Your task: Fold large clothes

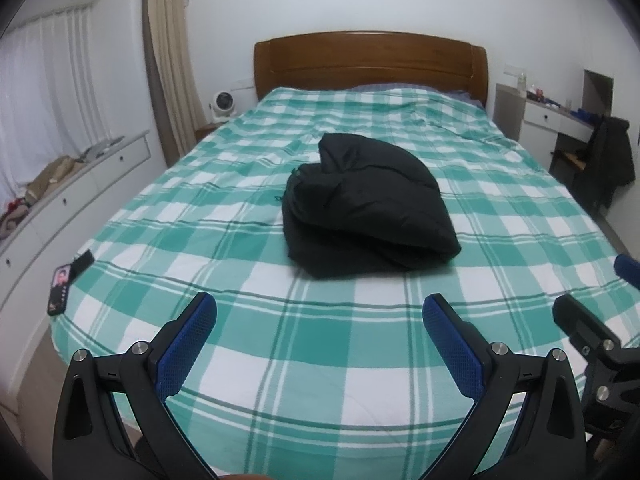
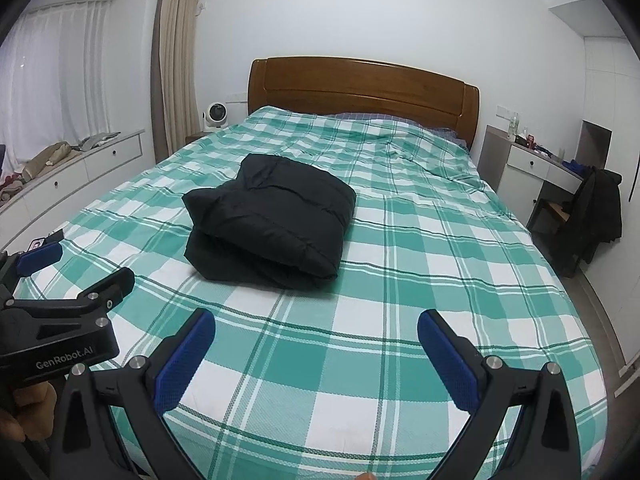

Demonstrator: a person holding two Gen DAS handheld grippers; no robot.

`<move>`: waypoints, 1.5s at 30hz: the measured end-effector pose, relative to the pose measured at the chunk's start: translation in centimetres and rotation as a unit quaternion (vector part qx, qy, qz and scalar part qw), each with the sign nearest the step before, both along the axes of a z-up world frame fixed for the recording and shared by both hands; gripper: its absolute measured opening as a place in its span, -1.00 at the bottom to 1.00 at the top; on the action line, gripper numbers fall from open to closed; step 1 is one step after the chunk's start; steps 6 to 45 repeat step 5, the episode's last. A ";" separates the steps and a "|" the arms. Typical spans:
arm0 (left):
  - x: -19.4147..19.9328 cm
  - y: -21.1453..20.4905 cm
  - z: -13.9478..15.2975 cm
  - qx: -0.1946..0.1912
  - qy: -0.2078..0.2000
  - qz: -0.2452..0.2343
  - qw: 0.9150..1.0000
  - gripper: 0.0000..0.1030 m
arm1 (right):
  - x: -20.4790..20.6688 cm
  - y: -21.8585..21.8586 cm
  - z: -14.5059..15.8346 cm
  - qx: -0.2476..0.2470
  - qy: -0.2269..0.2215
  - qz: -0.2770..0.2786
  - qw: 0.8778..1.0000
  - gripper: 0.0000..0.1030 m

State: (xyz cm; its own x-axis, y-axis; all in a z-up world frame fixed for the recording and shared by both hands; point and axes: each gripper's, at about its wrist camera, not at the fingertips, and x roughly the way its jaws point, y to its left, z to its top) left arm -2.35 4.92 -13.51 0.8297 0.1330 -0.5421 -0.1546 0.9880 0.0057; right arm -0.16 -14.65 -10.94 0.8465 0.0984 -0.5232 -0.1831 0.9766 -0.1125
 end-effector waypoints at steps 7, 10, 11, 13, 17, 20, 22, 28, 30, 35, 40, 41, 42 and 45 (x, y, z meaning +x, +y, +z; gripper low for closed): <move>-0.2 -0.3 0.2 0.003 -0.010 0.001 1.000 0.99 | -0.1 -0.1 -0.1 -0.001 0.001 -0.001 1.000 1.00; -0.2 -0.3 0.2 0.003 -0.010 0.001 1.000 0.99 | -0.1 -0.1 -0.1 -0.001 0.001 -0.001 1.000 1.00; -0.2 -0.3 0.2 0.003 -0.010 0.001 1.000 0.99 | -0.1 -0.1 -0.1 -0.001 0.001 -0.001 1.000 1.00; -0.2 -0.3 0.2 0.003 -0.010 0.001 1.000 0.99 | -0.1 -0.1 -0.1 -0.001 0.001 -0.001 1.000 1.00; -0.2 -0.3 0.2 0.003 -0.010 0.001 1.000 0.99 | -0.1 -0.1 -0.1 -0.001 0.001 -0.001 1.000 1.00; -0.2 -0.3 0.2 0.003 -0.010 0.001 1.000 0.99 | -0.1 -0.1 -0.1 -0.001 0.001 -0.001 1.000 1.00; -0.2 -0.3 0.2 0.003 -0.010 0.001 1.000 0.99 | -0.1 -0.1 -0.1 -0.001 0.001 -0.001 1.000 1.00; -0.2 -0.3 0.2 0.003 -0.010 0.001 1.000 0.99 | -0.1 -0.1 -0.1 -0.001 0.001 -0.001 1.000 1.00; -0.2 -0.3 0.2 0.003 -0.010 0.001 1.000 0.99 | -0.1 -0.1 -0.1 -0.001 0.001 -0.001 1.000 1.00; -0.2 -0.3 0.2 0.003 -0.010 0.001 1.000 0.99 | -0.1 -0.1 -0.1 -0.001 0.001 -0.001 1.000 1.00; -0.2 -0.3 0.2 0.003 -0.010 0.001 1.000 0.99 | -0.1 -0.1 -0.1 -0.001 0.001 -0.001 1.000 1.00; -0.2 -0.3 0.2 0.003 -0.010 0.001 1.000 0.99 | -0.1 -0.1 -0.1 -0.001 0.001 -0.001 1.000 1.00; -0.2 -0.3 0.2 0.003 -0.010 0.001 1.000 0.99 | -0.1 -0.1 -0.1 -0.001 0.001 -0.001 1.000 1.00; -0.2 -0.3 0.2 0.003 -0.010 0.001 1.000 0.99 | -0.1 -0.1 -0.1 -0.001 0.001 -0.001 1.000 1.00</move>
